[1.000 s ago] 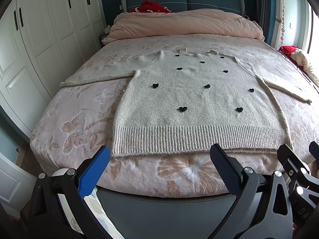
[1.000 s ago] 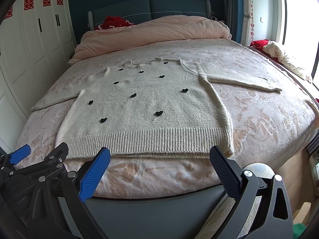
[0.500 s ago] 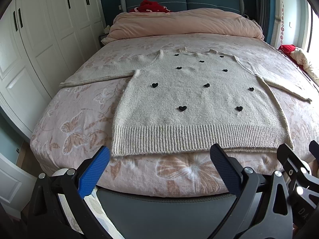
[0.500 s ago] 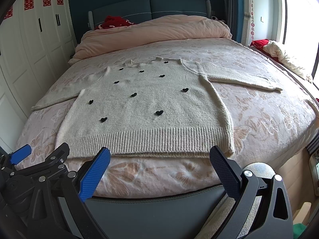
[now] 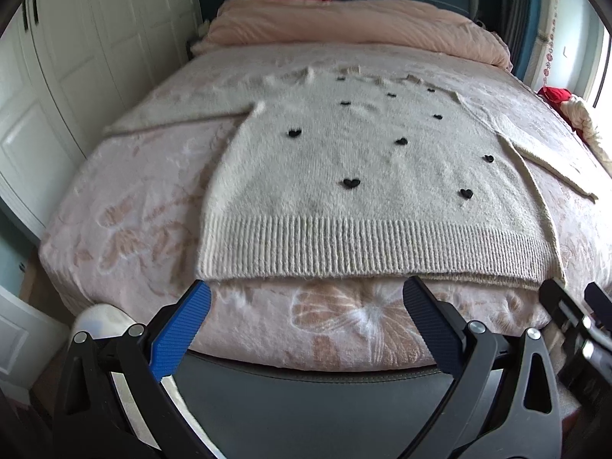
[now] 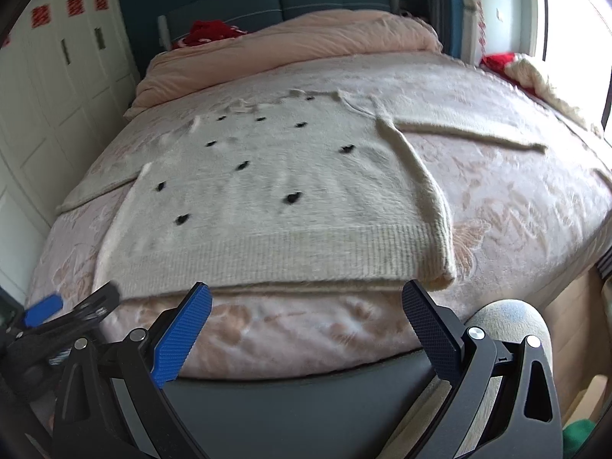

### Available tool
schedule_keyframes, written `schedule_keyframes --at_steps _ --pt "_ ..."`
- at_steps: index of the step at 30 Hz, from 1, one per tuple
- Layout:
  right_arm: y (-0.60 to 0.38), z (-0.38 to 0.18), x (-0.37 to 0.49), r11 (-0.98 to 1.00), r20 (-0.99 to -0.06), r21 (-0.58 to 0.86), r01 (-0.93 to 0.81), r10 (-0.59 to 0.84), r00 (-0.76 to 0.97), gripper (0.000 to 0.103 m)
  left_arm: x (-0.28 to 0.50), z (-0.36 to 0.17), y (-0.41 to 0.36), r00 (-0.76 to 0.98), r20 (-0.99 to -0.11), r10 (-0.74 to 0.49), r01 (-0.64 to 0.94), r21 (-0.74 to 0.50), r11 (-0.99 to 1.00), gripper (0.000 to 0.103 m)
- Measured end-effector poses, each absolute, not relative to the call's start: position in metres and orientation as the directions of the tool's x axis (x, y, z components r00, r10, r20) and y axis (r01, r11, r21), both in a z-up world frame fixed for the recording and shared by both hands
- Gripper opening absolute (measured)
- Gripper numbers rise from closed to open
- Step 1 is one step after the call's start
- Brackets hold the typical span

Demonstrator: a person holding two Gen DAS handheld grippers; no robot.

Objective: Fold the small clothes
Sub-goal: 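Move the right tool to the sweater's sleeve cuff and grasp it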

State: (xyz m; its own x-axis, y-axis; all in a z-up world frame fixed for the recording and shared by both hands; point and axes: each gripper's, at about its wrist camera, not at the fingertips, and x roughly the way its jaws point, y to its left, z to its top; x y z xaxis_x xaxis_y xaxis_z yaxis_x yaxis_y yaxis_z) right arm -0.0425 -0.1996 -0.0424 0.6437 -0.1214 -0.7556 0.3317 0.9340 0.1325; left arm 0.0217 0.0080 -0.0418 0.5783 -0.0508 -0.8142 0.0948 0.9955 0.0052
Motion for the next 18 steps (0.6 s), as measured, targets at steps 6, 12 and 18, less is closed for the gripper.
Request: schedule_keyframes --at_steps 6,12,18 --pt "-0.331 -0.049 0.009 0.866 -0.747 0.168 0.472 -0.201 0.634 0.098 0.059 -0.051 0.024 0.539 -0.840 -0.066 0.030 -0.059 0.998 0.098" --pt "-0.518 -0.060 0.072 0.712 -0.751 0.190 0.676 -0.338 0.567 0.098 0.095 -0.050 0.015 0.554 -0.832 -0.033 0.024 -0.024 0.999 0.098" --pt "-0.672 -0.099 0.098 0.460 -0.805 0.267 0.847 -0.376 0.458 0.098 0.123 -0.059 0.005 0.546 -0.838 -0.009 0.002 -0.009 1.000 0.098"
